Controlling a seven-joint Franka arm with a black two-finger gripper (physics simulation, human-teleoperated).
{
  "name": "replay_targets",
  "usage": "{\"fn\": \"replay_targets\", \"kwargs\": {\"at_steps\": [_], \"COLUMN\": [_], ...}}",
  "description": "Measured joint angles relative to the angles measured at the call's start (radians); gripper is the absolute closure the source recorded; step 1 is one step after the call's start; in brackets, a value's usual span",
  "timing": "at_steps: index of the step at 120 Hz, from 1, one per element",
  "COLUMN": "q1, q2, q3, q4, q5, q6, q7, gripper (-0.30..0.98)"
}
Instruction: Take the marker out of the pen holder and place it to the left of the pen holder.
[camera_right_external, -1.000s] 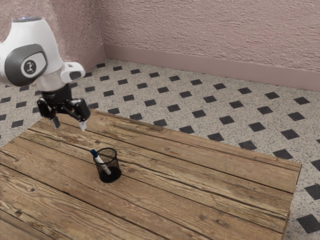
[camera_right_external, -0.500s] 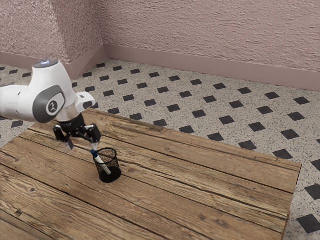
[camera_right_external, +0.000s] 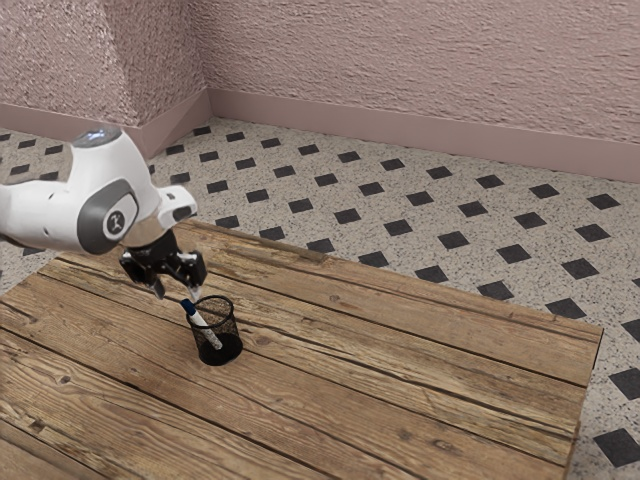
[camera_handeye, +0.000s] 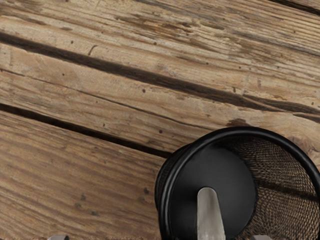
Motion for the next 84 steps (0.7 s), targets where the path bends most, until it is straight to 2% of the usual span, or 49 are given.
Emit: {"fn": "replay_targets", "kwargs": {"at_steps": [40, 84], "q1": [-0.004, -0.02], "q2": [0.02, 0.017], "q3": [-0.029, -0.054], "q4": [0.003, 0.01], "q5": [-0.007, -0.062], "q6": [-0.017, -0.06], "q7": [0.015, 0.023], "gripper": [0.33, 0.49]}}
